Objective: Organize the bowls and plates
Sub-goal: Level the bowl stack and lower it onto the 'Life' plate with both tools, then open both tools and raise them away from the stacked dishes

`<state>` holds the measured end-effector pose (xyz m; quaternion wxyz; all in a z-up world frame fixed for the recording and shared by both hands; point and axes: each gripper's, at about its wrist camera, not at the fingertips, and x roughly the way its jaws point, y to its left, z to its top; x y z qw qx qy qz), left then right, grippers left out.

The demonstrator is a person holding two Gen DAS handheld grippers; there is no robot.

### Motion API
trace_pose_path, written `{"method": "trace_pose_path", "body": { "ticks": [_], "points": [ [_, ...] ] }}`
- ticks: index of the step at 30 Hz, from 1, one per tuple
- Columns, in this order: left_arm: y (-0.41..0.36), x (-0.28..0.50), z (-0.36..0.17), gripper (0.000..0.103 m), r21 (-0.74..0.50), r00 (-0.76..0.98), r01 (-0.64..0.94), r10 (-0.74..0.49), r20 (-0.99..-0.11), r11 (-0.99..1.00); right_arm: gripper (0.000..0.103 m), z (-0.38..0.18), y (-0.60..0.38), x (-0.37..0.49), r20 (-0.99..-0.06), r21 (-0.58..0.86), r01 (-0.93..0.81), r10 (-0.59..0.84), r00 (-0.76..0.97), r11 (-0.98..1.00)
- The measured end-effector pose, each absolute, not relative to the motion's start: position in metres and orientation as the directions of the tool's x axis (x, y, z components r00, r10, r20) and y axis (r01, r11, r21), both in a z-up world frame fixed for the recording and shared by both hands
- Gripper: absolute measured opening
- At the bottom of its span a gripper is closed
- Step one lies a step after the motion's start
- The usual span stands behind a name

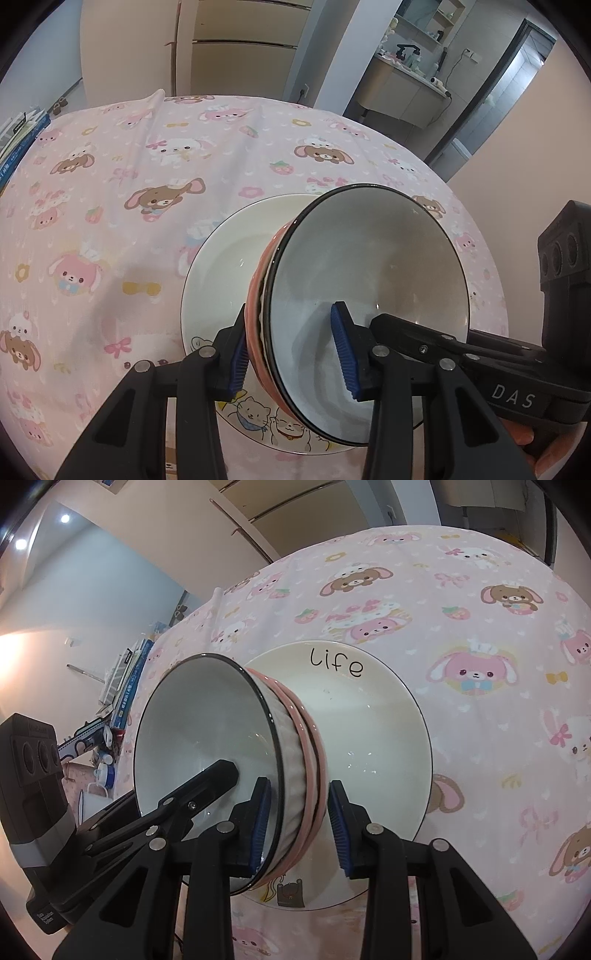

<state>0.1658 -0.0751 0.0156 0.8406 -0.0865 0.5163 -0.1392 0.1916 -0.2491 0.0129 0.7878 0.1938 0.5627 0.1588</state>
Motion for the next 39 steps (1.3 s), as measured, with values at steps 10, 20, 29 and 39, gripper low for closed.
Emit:
{"method": "trace_pose_path", "body": {
  "ticks": [10, 20, 29, 39],
  "points": [
    [-0.077, 0.171, 0.016, 0.043, -0.283, 0.428, 0.154, -0.322, -0.844, 0.947, 0.034, 0.011, -0.252, 0.194, -0.823, 0.497, -0.007, 0.474, 0.313, 0.868],
    [-0.076, 0.171, 0.013, 0.043, -0.279, 0.42, 0.164, -0.323, -0.848, 0.946, 0.037, 0.014, -0.25, 0.197, -0.828, 0.482, -0.01, 0.459, 0.323, 0.876],
    [-0.073, 0.157, 0.044, 0.043, -0.188, 0.581, 0.198, -0.27, -0.768, 0.962, 0.037, 0.038, -0.249, 0.195, -0.811, 0.418, -0.064, 0.404, 0.424, 0.906],
    [-0.061, 0.115, 0.114, 0.069, -0.132, 0.811, 0.212, -0.249, -0.529, 0.968, 0.038, 0.077, -0.249, 0.178, -0.753, 0.396, -0.142, 0.41, 0.516, 0.907]
  ]
}}
